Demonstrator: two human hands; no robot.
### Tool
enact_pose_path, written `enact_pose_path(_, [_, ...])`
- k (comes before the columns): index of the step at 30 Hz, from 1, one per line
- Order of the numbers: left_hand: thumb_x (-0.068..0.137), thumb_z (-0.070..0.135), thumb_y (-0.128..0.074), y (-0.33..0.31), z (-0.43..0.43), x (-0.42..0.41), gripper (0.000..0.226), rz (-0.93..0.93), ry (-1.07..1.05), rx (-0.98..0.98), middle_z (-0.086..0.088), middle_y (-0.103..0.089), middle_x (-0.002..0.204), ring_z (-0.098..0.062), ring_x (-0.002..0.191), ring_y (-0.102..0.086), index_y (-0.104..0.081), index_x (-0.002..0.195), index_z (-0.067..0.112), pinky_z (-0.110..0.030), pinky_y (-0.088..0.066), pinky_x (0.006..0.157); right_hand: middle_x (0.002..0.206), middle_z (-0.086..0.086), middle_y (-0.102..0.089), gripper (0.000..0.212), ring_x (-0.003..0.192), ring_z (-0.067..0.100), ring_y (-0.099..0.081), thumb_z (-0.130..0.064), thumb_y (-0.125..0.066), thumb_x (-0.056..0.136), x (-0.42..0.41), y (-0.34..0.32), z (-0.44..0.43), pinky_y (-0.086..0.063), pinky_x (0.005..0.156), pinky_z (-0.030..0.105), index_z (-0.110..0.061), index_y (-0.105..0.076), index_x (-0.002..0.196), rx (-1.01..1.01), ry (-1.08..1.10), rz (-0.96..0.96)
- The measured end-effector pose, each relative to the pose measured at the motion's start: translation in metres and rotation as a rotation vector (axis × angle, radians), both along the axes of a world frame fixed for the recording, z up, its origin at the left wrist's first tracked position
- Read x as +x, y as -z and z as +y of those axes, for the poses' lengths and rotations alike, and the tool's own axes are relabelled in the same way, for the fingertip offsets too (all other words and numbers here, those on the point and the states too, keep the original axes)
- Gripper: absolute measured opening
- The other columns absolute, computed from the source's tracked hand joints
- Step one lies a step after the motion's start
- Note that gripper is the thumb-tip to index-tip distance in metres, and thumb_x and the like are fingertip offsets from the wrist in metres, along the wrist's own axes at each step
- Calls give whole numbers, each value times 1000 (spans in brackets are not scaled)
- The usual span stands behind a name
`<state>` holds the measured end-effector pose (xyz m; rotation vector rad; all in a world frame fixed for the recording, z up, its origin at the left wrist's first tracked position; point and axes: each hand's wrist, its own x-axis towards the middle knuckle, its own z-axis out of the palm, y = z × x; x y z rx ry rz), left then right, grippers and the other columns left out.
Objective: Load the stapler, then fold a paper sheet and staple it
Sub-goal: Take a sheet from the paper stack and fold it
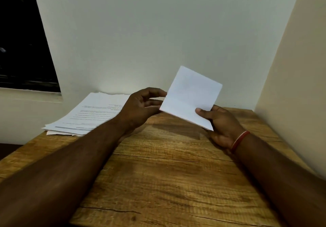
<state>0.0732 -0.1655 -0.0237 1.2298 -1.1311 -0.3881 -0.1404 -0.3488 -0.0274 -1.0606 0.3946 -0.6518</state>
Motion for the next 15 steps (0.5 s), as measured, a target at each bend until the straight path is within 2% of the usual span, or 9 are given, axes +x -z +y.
enact_pose_path(1, [92,-14,-79,0,0,-1,40,-45,18,-1,-5,-79,137,-26,126,-77,-77,126,7,-39,-64,103,123,15,-81,34,105,27,-81,8,-67,99,0,-3,1,-68,74,31,0,-69,133,97,-32,-32])
enact_pose_path(3, [90,-12,-83,1,-2,-3,35,-87,34,5,-5,-79,138,-24,131,-74,-80,121,4,-36,-62,108,110,14,-82,25,86,20,-82,8,-63,102,0,-5,2,-65,63,22,3,-69,126,196,-91,-42])
enact_pose_path(5, [92,-6,-84,4,-5,-5,26,-87,27,1,-14,-81,131,-30,128,-75,-80,118,-3,-41,-62,110,96,15,-79,15,68,15,-78,5,-57,105,0,-6,7,-61,55,19,6,-69,115,147,-156,46])
enact_pose_path(6, [94,0,-84,5,-5,-6,26,-72,18,-5,-19,-81,127,-36,127,-75,-80,119,-6,-46,-61,112,93,17,-77,17,63,14,-75,2,-54,108,-1,-6,10,-60,52,18,7,-69,114,95,-184,96])
enact_pose_path(8, [95,15,-84,4,-4,-6,34,17,26,-22,-26,-80,123,-42,125,-75,-78,119,-9,-51,-60,113,93,21,-75,24,61,16,-73,-6,-49,112,-3,-3,14,-60,51,19,3,-69,120,-5,-229,155])
enact_pose_path(11, [94,25,-79,-1,-3,-8,30,175,96,-41,-21,-76,110,-32,114,-78,-74,98,-4,-48,-63,109,97,23,-74,28,69,24,-72,-8,-52,112,-5,-1,15,-63,57,29,1,-64,136,-204,-283,200])
enact_pose_path(15, [95,24,-78,-4,-5,-10,21,325,166,-51,-12,-75,101,-24,103,-75,-71,88,5,-39,-65,98,89,24,-70,28,65,28,-70,-8,-62,101,-3,1,27,-55,54,33,3,-65,127,-434,-372,293])
